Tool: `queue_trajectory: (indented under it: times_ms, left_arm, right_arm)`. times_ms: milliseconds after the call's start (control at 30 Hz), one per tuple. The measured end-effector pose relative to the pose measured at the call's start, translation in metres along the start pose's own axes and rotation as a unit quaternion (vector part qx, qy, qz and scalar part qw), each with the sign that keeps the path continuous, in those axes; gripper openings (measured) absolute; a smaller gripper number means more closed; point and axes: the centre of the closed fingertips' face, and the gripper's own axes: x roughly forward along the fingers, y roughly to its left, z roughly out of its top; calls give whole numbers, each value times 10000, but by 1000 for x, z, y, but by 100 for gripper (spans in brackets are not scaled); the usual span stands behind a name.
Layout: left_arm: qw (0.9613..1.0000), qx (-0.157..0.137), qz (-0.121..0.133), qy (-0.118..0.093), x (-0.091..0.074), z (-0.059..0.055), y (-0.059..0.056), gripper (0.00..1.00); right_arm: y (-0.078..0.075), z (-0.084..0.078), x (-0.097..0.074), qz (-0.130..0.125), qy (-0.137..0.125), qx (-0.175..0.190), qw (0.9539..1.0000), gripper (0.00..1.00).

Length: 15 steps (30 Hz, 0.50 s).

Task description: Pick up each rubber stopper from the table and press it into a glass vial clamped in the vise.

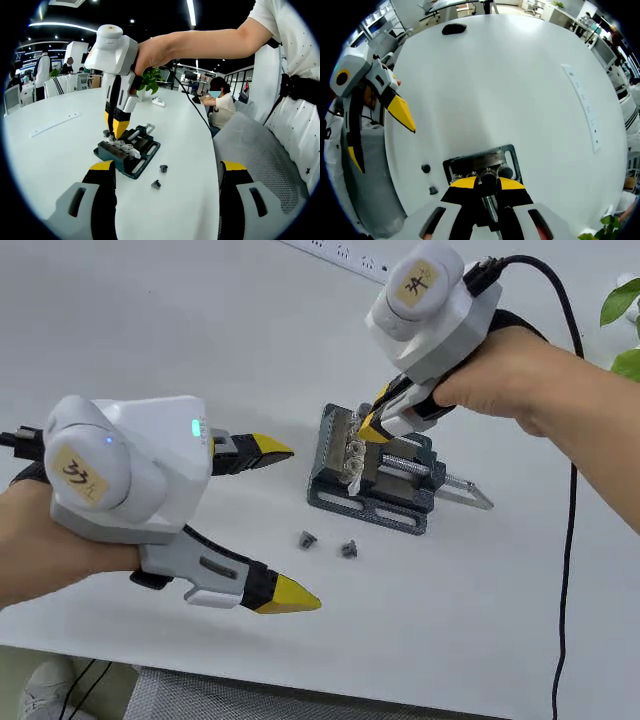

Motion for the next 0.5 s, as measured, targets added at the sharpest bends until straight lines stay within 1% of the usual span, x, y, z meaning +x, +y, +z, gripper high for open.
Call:
queue_trajectory:
  times_ms: [167,267,333,433,500]
  left_arm:
    - [10000,0,-5,10,-1,-1,1,84]
    - [10000,6,-7,22,-1,-1,1,84]
    - [10000,8,-5,25,-1,-1,1,84]
    - [10000,6,-13,35,-1,0,0,84]
    - [10000,16,-19,38,0,1,0,84]
  right_arm:
    - [0,-1,-8,-10,-102,79,9999,11]
    - [-1,-1,-13,-29,-188,102,9998,9]
    - [-4,-4,-15,-73,-256,138,9996,8]
    - [-4,-8,-21,-142,-326,180,9992,5]
    - [-5,-8,-19,-131,-399,224,9989,4]
